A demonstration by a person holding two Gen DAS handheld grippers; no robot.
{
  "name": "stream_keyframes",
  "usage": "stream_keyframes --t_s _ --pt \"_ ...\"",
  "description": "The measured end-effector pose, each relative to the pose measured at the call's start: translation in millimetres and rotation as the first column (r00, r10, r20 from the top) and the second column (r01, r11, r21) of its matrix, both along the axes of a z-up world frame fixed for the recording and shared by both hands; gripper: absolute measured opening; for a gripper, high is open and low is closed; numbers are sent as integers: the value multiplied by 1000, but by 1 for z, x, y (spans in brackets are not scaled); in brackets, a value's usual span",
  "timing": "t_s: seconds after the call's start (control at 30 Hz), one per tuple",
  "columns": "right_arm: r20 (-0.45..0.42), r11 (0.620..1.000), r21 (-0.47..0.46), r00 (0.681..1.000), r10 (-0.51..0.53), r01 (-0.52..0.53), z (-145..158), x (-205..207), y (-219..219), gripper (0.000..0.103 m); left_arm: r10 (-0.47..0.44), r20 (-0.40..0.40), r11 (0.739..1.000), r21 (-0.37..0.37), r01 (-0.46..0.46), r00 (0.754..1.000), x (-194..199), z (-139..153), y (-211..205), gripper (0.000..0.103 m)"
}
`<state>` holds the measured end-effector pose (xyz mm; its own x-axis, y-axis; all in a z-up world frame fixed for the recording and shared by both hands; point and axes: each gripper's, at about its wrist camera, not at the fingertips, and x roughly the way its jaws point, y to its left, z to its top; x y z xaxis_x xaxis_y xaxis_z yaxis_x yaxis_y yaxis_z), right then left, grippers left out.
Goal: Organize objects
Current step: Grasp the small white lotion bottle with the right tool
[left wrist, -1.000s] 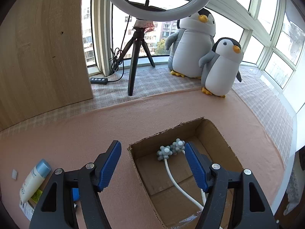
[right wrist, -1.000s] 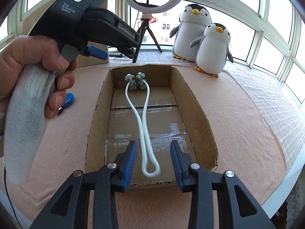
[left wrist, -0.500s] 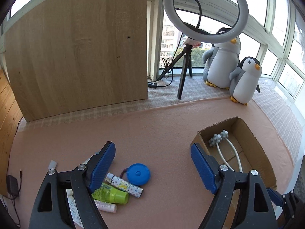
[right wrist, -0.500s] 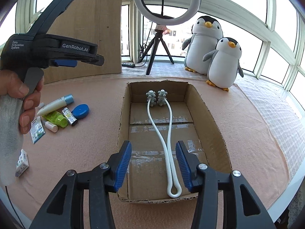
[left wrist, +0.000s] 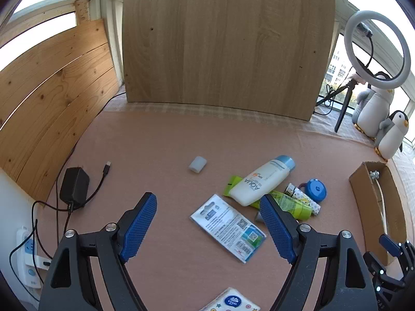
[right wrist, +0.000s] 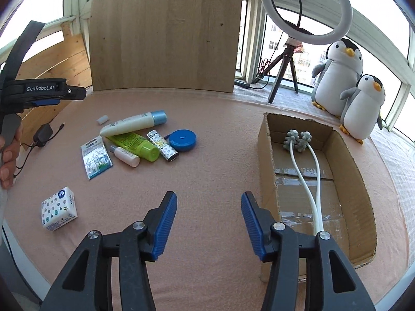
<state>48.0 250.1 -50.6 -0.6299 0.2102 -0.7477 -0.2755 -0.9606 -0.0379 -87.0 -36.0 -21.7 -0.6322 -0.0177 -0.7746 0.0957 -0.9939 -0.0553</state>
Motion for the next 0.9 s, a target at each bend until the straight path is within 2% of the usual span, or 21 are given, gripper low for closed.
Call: stream_keyframes --t_s 0.13,0.33,0.67,0.9 --pt "16 997 1 997 80 -80 -5 -22 -24 48 77 27 997 14 -78 997 18 -11 -46 84" --pt "53 981 -11 980 192 -192 -21 -54 -56 48 155 51 987 30 -157 987 38 -23 -86 84" --pt "145 948 -8 938 315 -318 -64 -106 -68 48 217 83 973 55 -222 973 52 -36 -112 84" --pt "165 937 -7 924 345 -349 -75 -134 -66 48 262 106 961 63 -269 959 51 -46 -131 84"
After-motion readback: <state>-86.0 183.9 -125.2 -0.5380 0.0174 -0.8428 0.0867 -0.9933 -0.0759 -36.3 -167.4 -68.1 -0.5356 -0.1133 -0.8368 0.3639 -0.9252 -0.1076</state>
